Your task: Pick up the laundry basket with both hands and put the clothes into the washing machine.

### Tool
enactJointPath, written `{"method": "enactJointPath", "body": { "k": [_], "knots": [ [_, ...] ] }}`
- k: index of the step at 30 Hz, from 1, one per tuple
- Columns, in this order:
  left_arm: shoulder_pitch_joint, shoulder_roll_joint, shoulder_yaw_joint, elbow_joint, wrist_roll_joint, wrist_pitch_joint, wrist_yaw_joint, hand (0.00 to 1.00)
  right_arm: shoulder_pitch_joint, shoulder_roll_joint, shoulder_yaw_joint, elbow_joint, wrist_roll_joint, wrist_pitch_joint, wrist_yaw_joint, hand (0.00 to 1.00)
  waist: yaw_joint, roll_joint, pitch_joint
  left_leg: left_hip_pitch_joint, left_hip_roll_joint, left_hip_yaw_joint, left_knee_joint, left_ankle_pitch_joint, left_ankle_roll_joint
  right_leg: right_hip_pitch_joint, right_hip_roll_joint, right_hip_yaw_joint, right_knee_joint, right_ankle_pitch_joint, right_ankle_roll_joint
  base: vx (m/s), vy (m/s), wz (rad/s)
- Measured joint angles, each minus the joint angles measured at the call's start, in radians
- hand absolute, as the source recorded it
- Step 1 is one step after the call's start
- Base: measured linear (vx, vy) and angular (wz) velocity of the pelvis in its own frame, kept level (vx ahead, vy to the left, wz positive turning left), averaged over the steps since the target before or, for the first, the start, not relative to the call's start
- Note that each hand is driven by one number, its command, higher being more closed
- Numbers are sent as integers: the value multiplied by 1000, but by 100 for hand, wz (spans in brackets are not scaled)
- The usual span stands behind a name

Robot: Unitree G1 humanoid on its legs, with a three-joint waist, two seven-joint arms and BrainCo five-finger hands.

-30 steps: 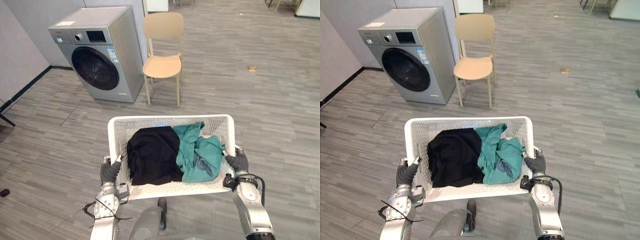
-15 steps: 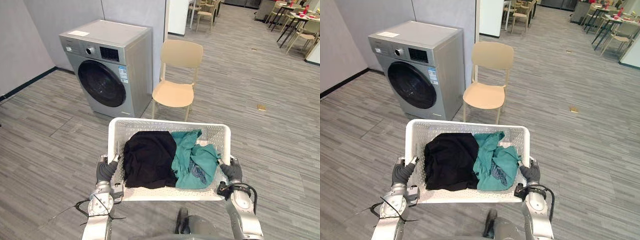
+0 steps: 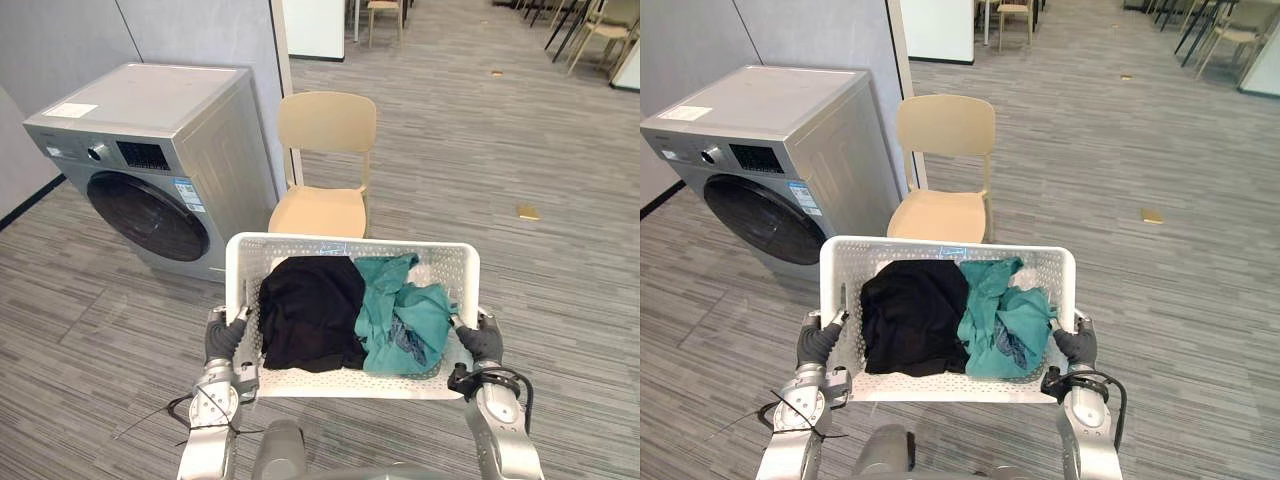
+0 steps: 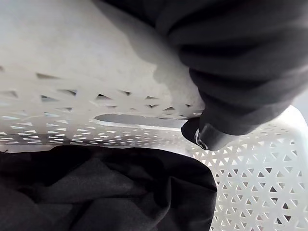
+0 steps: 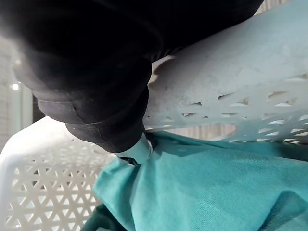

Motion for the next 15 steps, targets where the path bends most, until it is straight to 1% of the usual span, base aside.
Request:
{"method": "enactJointPath", "body": {
  "k": [1,2,3,4,5,6,7,8,9,10,11,12,13,14,15],
  "knots": [
    [0,-7,0,0,0,0,-4,100,-4,-7,-7,0,-1,0,0,100,3,8,-1,-5,-23,-5,-129,33,-32,16,-3,7,0,-19,13,346,163,-7],
    [2,-16,1,-1,0,0,-4,100,-11,-13,-8,1,-2,0,1,100,9,17,-2,-16,-36,-16,-225,67,-47,26,-2,20,1,-40,30,346,183,-36],
    [3,-23,9,-2,0,0,-4,100,-28,-13,-4,13,-8,0,1,100,21,26,-2,-21,-43,-30,-257,122,-48,40,-3,43,8,-70,55,375,216,-62],
    [4,-18,15,-2,0,1,-4,100,-35,-8,1,24,-10,1,1,100,36,21,-6,-18,-48,-18,-243,183,-44,52,-18,70,19,-93,76,405,223,-62],
    [6,-15,18,-4,0,1,-4,100,-35,-6,7,26,-10,1,1,100,40,16,-14,-19,-55,-1,-234,213,-34,55,-32,84,25,-109,89,507,218,-53],
    [8,-15,27,-9,0,1,-4,100,-37,-3,15,26,-10,1,2,100,39,2,-28,-21,-69,43,-197,245,0,56,-67,103,52,-139,123,564,209,-42],
    [7,-12,29,-8,0,4,-3,100,-46,0,14,39,-11,1,2,100,35,-13,-24,-24,-84,82,-130,221,46,26,-103,126,151,-157,155,684,274,-45],
    [7,-10,27,-8,1,12,-4,100,-47,1,13,50,-13,1,2,100,36,-16,-23,-12,-91,103,-97,174,60,-27,-123,150,299,-158,169,453,194,-41],
    [7,-6,28,-6,1,13,-4,100,-48,5,13,56,-13,1,3,100,36,-23,-18,6,-99,116,-83,146,68,-71,-136,163,420,-143,193,523,263,-44],
    [7,12,29,-5,1,14,-4,100,-49,24,13,70,-19,1,4,100,32,-45,0,69,-120,143,-79,100,88,-153,-171,178,674,-59,214,465,223,-34],
    [8,30,28,-2,1,20,-4,100,-44,35,12,85,-22,1,4,100,26,-52,13,137,-131,149,-72,59,106,-211,-200,170,878,-11,165,549,254,-22],
    [9,33,28,-1,2,25,-4,100,-38,39,12,90,-23,1,4,100,19,-47,16,173,-130,149,-73,45,116,-236,-208,155,944,-11,159,405,165,-6],
    [11,36,31,-1,5,29,-4,100,-34,42,17,91,-23,1,5,100,3,-30,23,238,-116,147,-94,23,121,-271,-215,109,997,-20,142,377,145,-10],
    [12,38,43,-6,5,29,-4,100,-37,49,29,90,-23,-3,10,100,3,-17,25,285,-98,149,-130,8,112,-307,-219,61,977,-32,123,343,136,-15],
    [12,39,49,-11,5,29,-4,100,-38,54,31,90,-23,-8,15,100,4,-17,25,301,-93,148,-146,-5,114,-330,-223,38,948,-34,123,309,82,-16]
  ]
}}
